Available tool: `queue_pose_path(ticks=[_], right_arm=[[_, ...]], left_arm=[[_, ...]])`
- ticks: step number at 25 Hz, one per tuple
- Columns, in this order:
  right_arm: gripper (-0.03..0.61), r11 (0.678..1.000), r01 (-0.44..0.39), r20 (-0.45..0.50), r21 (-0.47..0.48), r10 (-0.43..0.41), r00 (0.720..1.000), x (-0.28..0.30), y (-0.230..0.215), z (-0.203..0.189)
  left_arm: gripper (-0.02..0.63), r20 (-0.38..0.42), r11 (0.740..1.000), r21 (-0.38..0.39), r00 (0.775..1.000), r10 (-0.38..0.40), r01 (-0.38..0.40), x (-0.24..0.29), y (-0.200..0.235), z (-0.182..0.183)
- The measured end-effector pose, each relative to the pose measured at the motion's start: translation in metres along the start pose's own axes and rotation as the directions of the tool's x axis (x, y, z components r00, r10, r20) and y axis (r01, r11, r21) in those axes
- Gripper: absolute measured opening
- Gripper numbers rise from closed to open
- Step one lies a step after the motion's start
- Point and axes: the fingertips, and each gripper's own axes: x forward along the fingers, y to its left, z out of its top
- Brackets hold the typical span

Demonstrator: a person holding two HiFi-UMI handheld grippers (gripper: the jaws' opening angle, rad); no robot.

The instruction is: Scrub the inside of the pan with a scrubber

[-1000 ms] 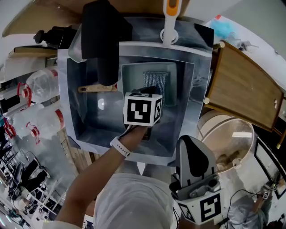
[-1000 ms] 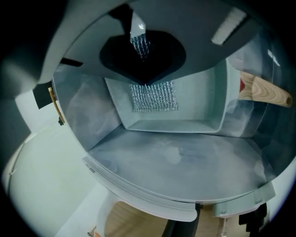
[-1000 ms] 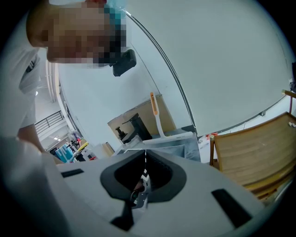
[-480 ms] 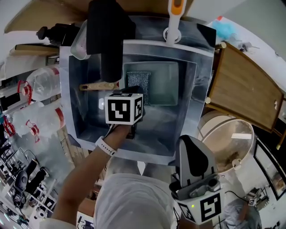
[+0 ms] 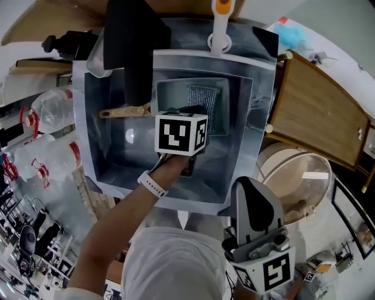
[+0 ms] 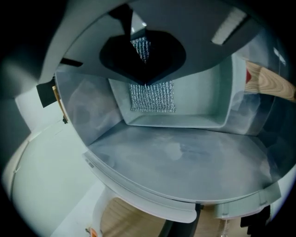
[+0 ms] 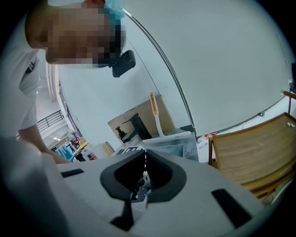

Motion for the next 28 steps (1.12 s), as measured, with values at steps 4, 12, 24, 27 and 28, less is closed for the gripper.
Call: queue_pose_path(ticks=[4, 12, 24, 27, 28], right_arm=[[0.006, 1.000, 0.008, 0.001, 0.002, -0.008, 1.000, -0.002, -0.001, 0.001], [0.006, 1.000, 0.006, -0.007, 0.001, -0.006, 1.000, 0.000, -0.001, 0.000], [0.006, 1.000, 0.002, -0.017, 0.001, -0.002, 1.000, 0.002, 0.005, -0.004], [0.008, 1.000, 0.002, -0.022, 0.006, -0.002, 1.000, 0.002, 0.006, -0.007], [0.008, 1.000, 0.002, -0.023, 0.006, -0.001, 1.000, 0.003, 0.007, -0.007]], left_arm=[[0.008, 0.036, 0.991, -0.058, 0.992, -0.117, 0.119, 0.006, -0.027, 0.008], [0.008, 0.170, 0.916, -0.195, 0.932, -0.320, 0.350, 0.008, -0.052, 0.033], [0.008, 0.164, 0.881, -0.268, 0.920, -0.357, 0.389, 0.012, -0.039, 0.022], [0.008, 0.157, 0.876, -0.274, 0.917, -0.366, 0.397, 0.014, -0.039, 0.023], [0.008, 0.161, 0.874, -0.278, 0.916, -0.367, 0.399, 0.015, -0.038, 0.026]])
